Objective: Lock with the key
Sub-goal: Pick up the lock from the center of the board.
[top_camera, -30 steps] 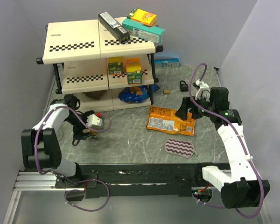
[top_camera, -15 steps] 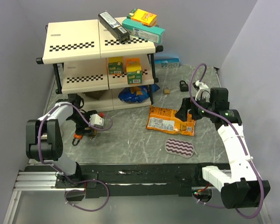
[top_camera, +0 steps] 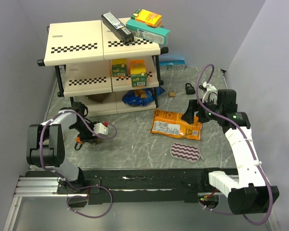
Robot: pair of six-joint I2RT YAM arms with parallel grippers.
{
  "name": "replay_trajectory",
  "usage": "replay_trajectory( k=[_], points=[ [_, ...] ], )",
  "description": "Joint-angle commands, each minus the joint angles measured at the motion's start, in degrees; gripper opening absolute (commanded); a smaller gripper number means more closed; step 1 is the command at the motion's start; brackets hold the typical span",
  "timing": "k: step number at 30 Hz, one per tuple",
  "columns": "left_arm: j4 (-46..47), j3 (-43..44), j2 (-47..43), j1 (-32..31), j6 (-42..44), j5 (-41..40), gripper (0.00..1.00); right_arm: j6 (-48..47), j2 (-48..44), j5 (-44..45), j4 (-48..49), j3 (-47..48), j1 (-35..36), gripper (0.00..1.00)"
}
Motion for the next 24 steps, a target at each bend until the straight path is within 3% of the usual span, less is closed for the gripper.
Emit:
replay_trajectory(
  k=[1, 4, 5, 8, 9, 18, 24],
  points=[
    [0.64, -1.79, -0.83, -0.27, 0.68, 2.24, 0.42, 1.12, -0.12, 0.27, -0.18, 2.09, -0.11, 1.0],
    [0.19, -0.92, -3.02, -3.17, -4.04, 4.43, 0.24, 3.74, -0.56, 1.05, 0.78, 1.83, -0.11, 1.0],
    [0.72, -0.65, -3.55, -3.87, -6.25, 6.62, 0.12, 4.45, -0.73, 1.15, 1.83, 1.4, -0.11, 0.99],
    [2.64, 0.49, -7.49, -8.25, -16.61, 11.01, 0.01, 6.57, -1.44, 1.5, 3.41, 0.6, -0.03, 0.99],
    [3.87, 0.67, -8.55, -9.31, -23.69, 11.9, 0.01, 7.01, -1.7, 1.41, 3.68, 0.43, -0.03, 0.99],
    [18.36, 0.5, -19.54, -18.46, -59.82, 18.68, 0.01, 10.51, -4.95, -7.28, 7.9, -4.05, -0.03, 0.99],
    [32.16, -0.2, -25.08, -27.24, -85.58, 13.77, 0.01, 20.34, -6.62, -17.03, 15.45, -10.46, 0.68, 0.98]
  ],
)
